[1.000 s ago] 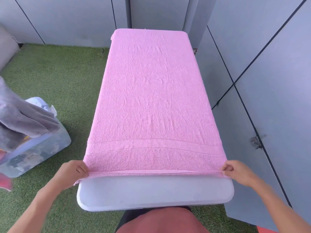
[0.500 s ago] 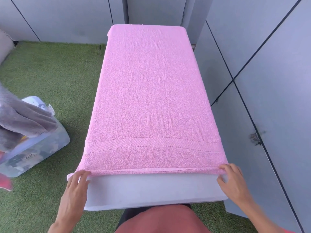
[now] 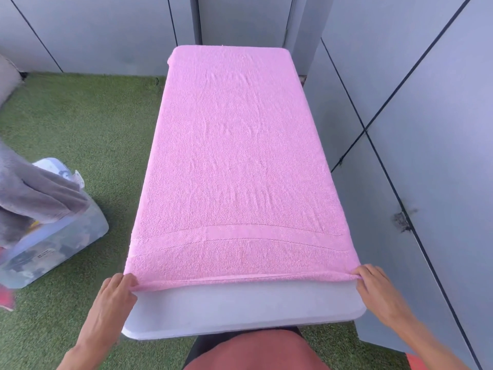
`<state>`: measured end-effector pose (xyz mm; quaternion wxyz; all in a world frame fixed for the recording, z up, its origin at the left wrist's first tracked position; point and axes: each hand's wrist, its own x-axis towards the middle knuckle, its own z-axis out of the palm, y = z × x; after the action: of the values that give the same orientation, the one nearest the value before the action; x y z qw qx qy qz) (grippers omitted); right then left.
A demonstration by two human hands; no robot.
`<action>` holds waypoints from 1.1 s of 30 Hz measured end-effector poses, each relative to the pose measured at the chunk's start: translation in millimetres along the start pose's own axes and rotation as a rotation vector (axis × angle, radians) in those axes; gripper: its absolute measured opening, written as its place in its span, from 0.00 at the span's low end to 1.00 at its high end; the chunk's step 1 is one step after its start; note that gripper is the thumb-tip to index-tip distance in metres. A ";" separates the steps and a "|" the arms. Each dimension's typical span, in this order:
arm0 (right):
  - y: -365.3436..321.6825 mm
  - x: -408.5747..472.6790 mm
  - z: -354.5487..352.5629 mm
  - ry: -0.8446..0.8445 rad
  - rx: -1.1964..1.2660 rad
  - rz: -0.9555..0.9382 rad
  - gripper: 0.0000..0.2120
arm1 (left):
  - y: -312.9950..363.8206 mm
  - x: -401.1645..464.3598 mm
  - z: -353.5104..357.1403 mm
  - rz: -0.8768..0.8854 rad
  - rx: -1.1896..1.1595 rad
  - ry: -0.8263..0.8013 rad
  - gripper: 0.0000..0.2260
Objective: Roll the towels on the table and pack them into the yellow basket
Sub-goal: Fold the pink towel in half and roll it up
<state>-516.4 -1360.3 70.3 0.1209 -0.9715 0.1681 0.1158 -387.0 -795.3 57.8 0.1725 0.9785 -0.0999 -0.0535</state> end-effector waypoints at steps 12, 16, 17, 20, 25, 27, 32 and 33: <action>-11.0 51.2 -40.6 -0.256 0.344 0.199 0.06 | -21.1 44.8 -31.2 -0.070 -0.181 -0.347 0.10; -15.6 59.9 -45.5 -0.258 0.491 0.337 0.06 | -20.8 68.2 -37.6 -0.188 -0.239 -0.410 0.08; -16.9 59.3 -44.2 -0.227 0.471 0.328 0.07 | -19.8 70.5 -38.1 -0.187 -0.220 -0.370 0.09; -20.3 47.6 -32.0 -0.020 0.261 0.231 0.14 | -14.2 60.2 -34.0 -0.120 -0.127 -0.195 0.10; -29.9 9.2 3.3 0.218 0.132 0.043 0.11 | 17.7 0.1 0.5 -0.011 0.036 0.055 0.12; -32.7 1.7 8.2 0.238 0.152 0.032 0.15 | 20.0 -16.3 14.8 0.011 0.043 0.093 0.21; -34.7 5.1 8.2 0.252 0.176 -0.005 0.18 | 17.6 -9.1 14.6 -0.019 0.024 0.149 0.21; -33.6 9.9 7.6 0.257 0.179 0.002 0.17 | 17.6 -1.8 12.6 -0.029 0.020 0.159 0.18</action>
<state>-496.8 -1330.4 67.2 0.1846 -0.9634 0.1926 -0.0247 -393.7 -815.3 52.3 0.1693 0.9826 -0.0723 0.0231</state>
